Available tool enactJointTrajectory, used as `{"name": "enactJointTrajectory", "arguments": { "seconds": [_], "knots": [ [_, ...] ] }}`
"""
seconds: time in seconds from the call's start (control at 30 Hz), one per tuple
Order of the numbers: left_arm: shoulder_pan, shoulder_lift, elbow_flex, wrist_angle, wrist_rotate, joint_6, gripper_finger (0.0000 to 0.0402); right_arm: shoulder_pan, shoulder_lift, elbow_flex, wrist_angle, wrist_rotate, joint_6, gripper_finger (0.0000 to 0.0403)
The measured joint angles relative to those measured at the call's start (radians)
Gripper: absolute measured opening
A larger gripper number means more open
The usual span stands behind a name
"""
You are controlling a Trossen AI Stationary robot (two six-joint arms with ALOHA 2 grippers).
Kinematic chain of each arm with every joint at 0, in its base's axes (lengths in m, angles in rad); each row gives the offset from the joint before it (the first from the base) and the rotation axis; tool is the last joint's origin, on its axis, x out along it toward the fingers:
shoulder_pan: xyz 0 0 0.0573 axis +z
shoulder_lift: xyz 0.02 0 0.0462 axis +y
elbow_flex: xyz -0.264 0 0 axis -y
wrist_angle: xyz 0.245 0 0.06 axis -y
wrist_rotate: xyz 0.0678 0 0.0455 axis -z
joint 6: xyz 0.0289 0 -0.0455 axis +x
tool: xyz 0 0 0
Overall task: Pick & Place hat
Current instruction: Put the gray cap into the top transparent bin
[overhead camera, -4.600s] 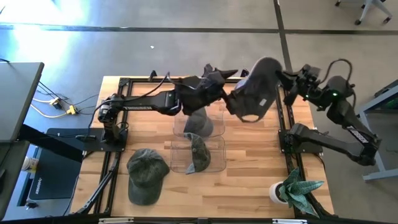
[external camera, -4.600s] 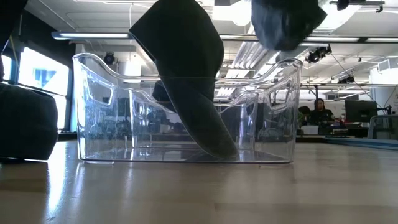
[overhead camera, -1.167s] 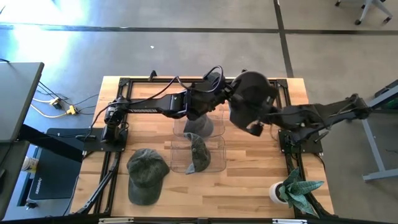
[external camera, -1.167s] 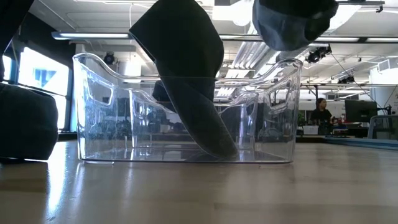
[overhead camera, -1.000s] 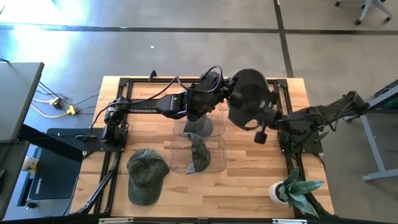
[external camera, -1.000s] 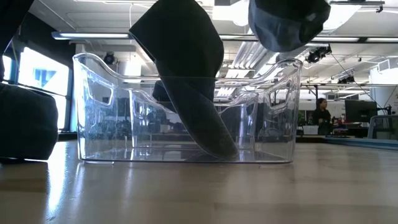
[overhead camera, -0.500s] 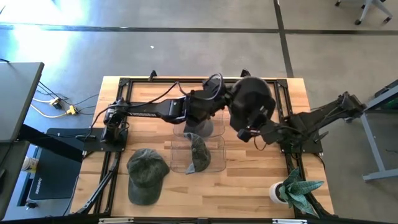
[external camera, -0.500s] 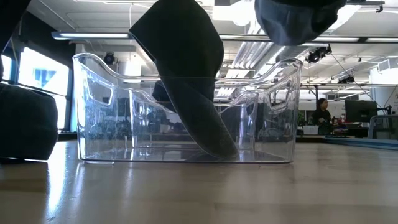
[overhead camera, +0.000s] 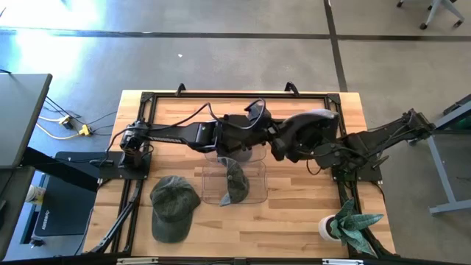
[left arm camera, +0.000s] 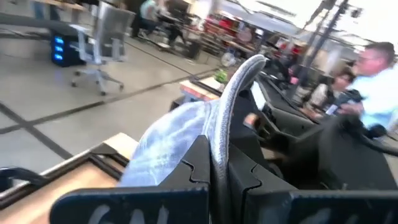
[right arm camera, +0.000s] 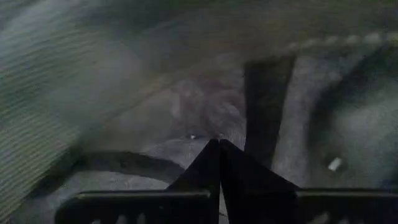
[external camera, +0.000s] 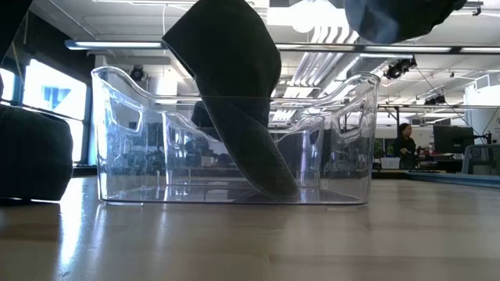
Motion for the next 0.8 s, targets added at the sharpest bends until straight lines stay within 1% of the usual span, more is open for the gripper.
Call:
{"name": "enactJointTrajectory", "arguments": {
  "seconds": [0.1, 0.13, 0.2, 0.3, 0.4, 0.47, 0.53, 0.63, 0.73, 0.8],
  "knots": [
    [-0.001, 0.000, 0.000, -0.006, -0.001, -0.003, 0.0000, 0.001, 0.000, 0.000, 0.024, 0.015, 0.019, 0.0000],
    [-0.001, 0.000, 0.000, -0.007, -0.021, -0.004, 0.0000, 0.005, 0.000, 0.000, 0.033, 0.016, 0.020, 0.0000],
    [-0.004, 0.000, 0.000, -0.010, -0.096, 0.012, 0.0000, 0.017, -0.001, 0.000, 0.048, 0.006, 0.019, 0.0000],
    [-0.006, 0.000, 0.000, -0.015, -0.209, 0.065, 0.0000, 0.053, -0.001, 0.000, 0.045, -0.046, 0.022, 0.0000],
    [0.001, 0.000, 0.000, -0.022, -0.268, 0.093, 0.0000, 0.096, -0.001, 0.000, 0.045, -0.131, 0.026, 0.0000],
    [0.005, 0.000, 0.000, -0.038, -0.272, 0.102, 0.0000, 0.124, -0.001, 0.000, 0.044, -0.179, 0.027, 0.0000],
    [0.009, 0.000, 0.000, -0.057, -0.271, 0.102, 0.0000, 0.153, -0.008, 0.000, 0.041, -0.206, 0.033, 0.0000],
    [0.013, 0.000, 0.000, -0.081, -0.266, 0.101, 0.0000, 0.187, -0.047, 0.000, 0.042, -0.253, 0.089, 0.0000],
    [0.022, 0.000, 0.001, -0.096, -0.251, 0.100, 0.0001, 0.208, -0.100, 0.000, 0.043, -0.346, 0.140, 0.0000],
    [0.031, 0.000, 0.001, -0.108, -0.238, 0.099, 0.0001, 0.216, -0.130, 0.000, 0.042, -0.418, 0.147, 0.0000]
  ]
}}
